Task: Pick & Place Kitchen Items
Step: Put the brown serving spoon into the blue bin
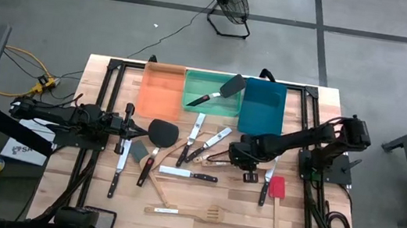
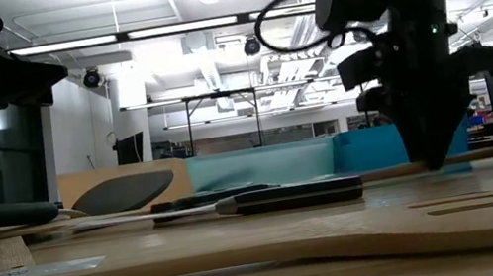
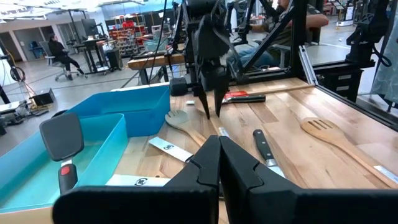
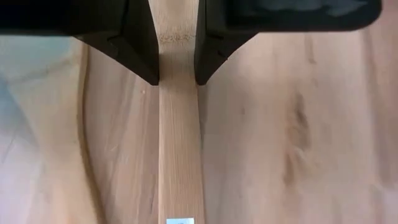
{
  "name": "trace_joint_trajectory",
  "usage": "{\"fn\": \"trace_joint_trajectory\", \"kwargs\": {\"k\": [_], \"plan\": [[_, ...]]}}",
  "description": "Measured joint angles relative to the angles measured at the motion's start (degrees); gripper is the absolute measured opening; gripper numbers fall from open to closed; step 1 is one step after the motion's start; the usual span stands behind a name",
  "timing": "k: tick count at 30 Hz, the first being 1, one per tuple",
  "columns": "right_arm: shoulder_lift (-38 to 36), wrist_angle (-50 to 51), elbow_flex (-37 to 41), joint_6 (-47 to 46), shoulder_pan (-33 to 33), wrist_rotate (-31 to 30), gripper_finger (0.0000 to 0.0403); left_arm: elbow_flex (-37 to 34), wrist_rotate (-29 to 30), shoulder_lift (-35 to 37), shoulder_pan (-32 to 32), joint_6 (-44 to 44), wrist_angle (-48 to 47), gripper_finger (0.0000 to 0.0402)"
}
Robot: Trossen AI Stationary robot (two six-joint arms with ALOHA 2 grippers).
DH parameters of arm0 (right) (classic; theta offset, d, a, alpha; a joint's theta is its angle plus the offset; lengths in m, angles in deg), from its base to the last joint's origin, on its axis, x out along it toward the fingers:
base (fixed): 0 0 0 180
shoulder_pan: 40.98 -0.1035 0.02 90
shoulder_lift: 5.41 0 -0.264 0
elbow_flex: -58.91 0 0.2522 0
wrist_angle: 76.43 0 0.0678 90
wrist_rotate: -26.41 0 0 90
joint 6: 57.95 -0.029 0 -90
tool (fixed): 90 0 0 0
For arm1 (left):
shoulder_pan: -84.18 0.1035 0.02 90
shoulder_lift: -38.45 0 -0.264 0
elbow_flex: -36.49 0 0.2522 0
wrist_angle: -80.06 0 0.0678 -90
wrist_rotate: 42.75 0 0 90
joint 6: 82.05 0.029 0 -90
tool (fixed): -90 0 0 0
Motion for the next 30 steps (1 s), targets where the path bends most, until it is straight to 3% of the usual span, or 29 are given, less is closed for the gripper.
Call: {"fn": "trace_joint_trajectory", "kwargs": {"k": [8, 15, 30], "plan": [[-3.9, 0.8, -0.2, -5.2, -2.2, 0.4, 0.0070, 0.0, 0.0, 0.0, 0.0, 0.0, 0.0, 0.0000], [-8.4, 1.5, -0.2, -15.2, -2.2, -2.3, 0.0070, 0.0, 0.0, 0.0, 0.0, 0.0, 0.0, 0.0000], [-23.4, 2.6, -0.4, -25.9, 6.5, -10.1, 0.0070, 0.0, 0.0, 0.0, 0.0, 0.0, 0.0, 0.0000]]}}
